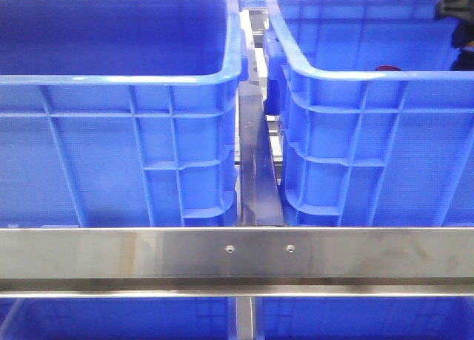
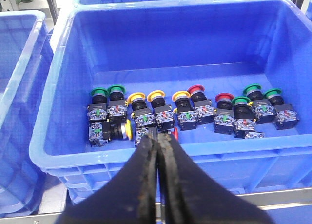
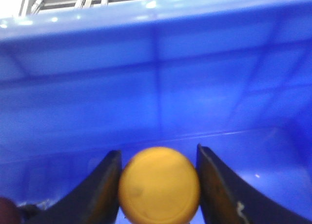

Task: Pick red and yellow buttons and place in box
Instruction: 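Lower the yellow button into the bin beside the red one, open right gripper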

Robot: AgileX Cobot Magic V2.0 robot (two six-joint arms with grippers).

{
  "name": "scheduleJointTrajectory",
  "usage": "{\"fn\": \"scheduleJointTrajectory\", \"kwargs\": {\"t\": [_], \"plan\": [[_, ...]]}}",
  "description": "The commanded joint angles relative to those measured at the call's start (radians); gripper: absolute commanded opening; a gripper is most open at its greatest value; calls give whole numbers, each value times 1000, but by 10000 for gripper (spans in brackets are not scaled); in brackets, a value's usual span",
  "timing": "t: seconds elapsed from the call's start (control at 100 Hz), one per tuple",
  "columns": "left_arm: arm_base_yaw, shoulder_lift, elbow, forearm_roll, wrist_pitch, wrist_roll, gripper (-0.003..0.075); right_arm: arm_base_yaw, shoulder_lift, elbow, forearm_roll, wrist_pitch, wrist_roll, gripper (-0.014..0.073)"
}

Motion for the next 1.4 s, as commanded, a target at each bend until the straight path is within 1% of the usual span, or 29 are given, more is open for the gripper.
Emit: {"fn": "scheduleJointTrajectory", "kwargs": {"t": [0.0,0.21,0.44,0.53,0.6,0.67,0.84,0.93,1.0,1.2,1.39], "plan": [[1,9,-25,8,-76,-11,-19,-7,-24,-55,1,22,-13,95],[1,9,-25,8,-76,-11,-19,-7,35,-100,-1,20,-14,95],[1,9,-25,8,-76,-11,-19,-7,83,-100,-2,20,-14,95],[1,9,-25,8,-76,-11,-19,-7,92,-97,-2,22,-14,110],[1,9,-25,8,-76,-11,-19,-7,92,-97,-2,22,-14,146],[1,9,-25,8,-76,-11,-19,-7,92,-97,-2,26,-14,208],[1,9,-25,8,-76,-11,-19,-7,91,-97,-1,27,-14,414],[1,9,-25,8,-76,-11,-19,-7,82,-97,-1,26,-14,484],[1,9,-25,8,-76,-11,-19,-7,69,-97,-1,23,-14,500],[1,9,-25,8,-76,-11,-19,-7,4,-90,-1,19,-14,499],[1,9,-25,8,-76,-11,-19,-7,-115,-21,-1,20,-14,499]]}}
